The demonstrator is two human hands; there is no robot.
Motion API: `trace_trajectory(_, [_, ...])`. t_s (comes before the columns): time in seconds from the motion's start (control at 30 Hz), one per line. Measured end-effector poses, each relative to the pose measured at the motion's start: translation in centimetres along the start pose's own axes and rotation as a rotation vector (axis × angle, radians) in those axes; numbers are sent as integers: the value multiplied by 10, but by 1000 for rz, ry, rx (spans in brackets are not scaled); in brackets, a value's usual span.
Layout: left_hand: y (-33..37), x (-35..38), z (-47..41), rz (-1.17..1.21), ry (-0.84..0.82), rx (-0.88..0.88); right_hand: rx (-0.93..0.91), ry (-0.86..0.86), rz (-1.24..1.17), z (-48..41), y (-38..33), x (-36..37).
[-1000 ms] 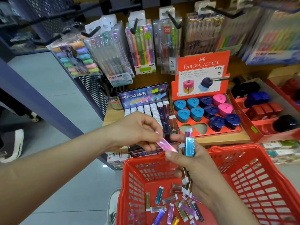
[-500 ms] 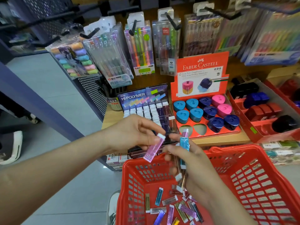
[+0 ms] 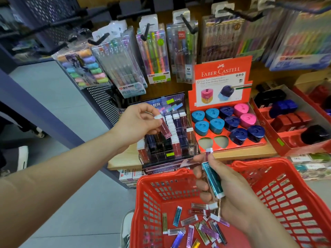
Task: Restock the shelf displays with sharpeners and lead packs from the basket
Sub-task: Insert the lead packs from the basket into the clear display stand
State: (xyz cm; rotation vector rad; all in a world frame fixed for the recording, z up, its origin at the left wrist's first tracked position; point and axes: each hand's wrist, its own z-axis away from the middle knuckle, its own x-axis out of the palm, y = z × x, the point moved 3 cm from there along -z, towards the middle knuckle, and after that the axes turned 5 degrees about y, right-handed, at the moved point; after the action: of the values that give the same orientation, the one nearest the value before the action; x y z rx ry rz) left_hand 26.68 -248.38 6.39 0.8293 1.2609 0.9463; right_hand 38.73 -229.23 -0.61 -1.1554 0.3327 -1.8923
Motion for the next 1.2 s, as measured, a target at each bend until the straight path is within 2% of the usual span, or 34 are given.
trace_trajectory(0.13, [11, 8, -3, 51, -21, 27, -18, 14, 86, 1, 0, -3])
trace_trajectory(0.43, [20, 18, -6, -244, -3, 186, -17, 97, 145, 0, -1, -12])
trace_trajectory(0.63, [20, 17, -23, -197, 78, 157, -10, 144, 152, -4, 3, -19])
trace_trajectory(0.77, [20, 22, -41, -258, 139, 188, -34, 155, 149, -9, 2, -22])
trace_trajectory(1.2, [4, 53, -75, -427, 127, 181, -26, 142, 102, -19, -7, -31])
